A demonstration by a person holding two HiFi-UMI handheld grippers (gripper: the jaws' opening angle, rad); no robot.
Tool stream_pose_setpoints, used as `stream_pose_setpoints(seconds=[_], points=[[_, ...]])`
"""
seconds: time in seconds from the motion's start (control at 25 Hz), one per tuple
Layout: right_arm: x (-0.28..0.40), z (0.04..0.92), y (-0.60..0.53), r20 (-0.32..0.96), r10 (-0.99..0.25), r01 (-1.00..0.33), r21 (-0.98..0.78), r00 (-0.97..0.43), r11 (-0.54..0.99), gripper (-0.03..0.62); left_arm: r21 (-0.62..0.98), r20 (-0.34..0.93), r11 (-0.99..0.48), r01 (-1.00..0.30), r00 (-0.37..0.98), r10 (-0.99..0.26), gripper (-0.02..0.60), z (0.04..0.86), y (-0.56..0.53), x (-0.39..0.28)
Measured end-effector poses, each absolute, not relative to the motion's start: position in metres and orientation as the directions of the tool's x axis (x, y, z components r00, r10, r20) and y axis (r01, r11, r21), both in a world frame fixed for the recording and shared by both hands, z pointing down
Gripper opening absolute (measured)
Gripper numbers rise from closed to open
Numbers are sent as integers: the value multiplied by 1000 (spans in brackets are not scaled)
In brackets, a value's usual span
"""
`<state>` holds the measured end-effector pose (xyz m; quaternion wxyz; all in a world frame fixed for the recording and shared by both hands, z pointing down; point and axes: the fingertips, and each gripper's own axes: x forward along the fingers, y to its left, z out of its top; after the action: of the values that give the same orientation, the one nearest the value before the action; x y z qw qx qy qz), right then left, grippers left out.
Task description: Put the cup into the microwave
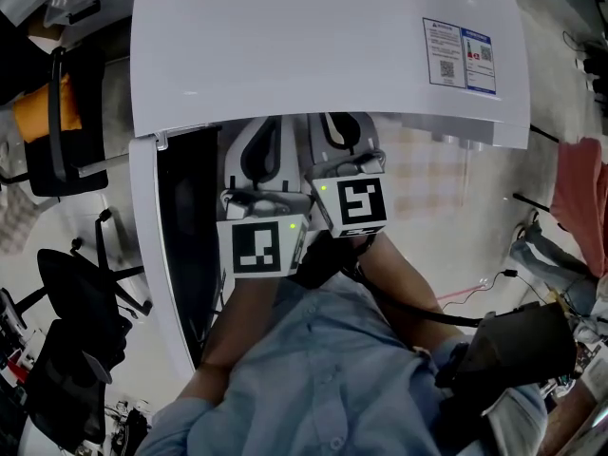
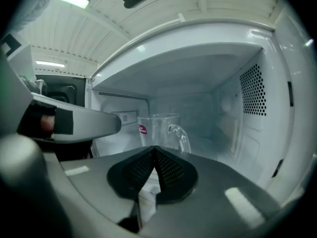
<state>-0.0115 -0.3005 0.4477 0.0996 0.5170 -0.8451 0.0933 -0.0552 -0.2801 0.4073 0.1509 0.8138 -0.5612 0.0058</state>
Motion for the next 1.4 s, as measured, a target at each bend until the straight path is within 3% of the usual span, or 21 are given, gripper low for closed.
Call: stream_pose_setpoints(seconds=[1.4], points=[[-16, 444, -319, 257, -864, -898, -37, -432, 438, 2, 250, 171, -279, -927, 326, -930, 6, 403, -279, -66]])
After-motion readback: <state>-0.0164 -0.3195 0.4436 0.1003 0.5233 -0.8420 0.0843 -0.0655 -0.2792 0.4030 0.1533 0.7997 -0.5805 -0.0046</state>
